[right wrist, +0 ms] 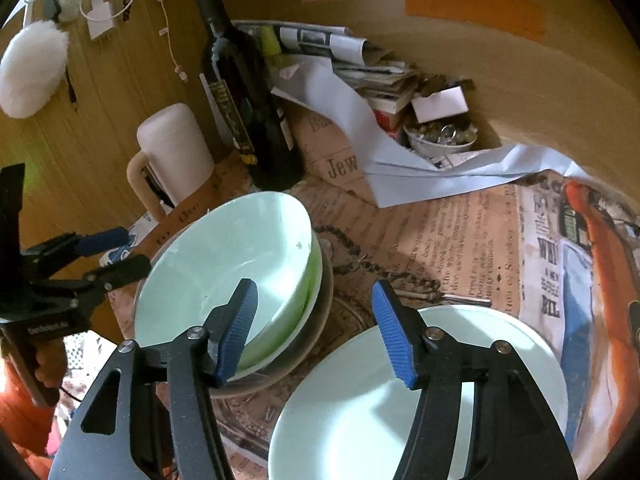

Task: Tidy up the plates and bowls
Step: 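Open both grippers and withdraw from the mint green bowl, then close both grippers on the rim of the nested bowl stack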

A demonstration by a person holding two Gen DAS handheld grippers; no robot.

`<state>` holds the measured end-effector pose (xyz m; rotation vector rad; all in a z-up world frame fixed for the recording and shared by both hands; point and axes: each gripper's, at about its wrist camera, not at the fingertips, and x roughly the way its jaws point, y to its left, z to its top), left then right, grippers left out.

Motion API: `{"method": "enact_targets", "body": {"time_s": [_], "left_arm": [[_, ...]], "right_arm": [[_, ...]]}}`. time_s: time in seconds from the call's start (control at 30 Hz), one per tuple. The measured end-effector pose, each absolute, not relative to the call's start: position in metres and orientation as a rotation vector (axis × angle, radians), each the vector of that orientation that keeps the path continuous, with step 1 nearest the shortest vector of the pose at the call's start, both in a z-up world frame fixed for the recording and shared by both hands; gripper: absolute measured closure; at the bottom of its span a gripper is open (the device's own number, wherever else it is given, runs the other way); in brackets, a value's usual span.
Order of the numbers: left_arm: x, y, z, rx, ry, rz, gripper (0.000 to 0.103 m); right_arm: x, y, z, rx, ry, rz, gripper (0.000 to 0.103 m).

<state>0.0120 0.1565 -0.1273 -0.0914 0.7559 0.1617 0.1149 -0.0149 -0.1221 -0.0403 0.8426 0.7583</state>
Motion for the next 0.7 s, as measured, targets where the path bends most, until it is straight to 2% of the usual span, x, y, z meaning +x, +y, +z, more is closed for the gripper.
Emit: {"method": "enact_targets", "body": {"time_s": [0.53,0.57,0.63,0.7], "left_arm": [[0.033,0.162,-0.153,-0.205,0.874,0.066,0.035],[0.033,0.162,-0.155,-0.207,0.876,0.060,0.036],[0.035,0.162,-0.157,-0.205,0.886,0.048,0.046],[0.038,0.160,-0.159,-0.205,0.897,0.021,0.051]], "right_arm": [[0.124,0.006,-0.145,-0.030,1.003,0.823,0.047],[0.125,0.007,-0.145,-0.025,1.010,0.827,0.047],[0.126,0.010,-0.146,-0.021,1.017,0.835,0.047],[0.127,0.012,-0.148,-0.025,1.021,0.832,0.047]]}}
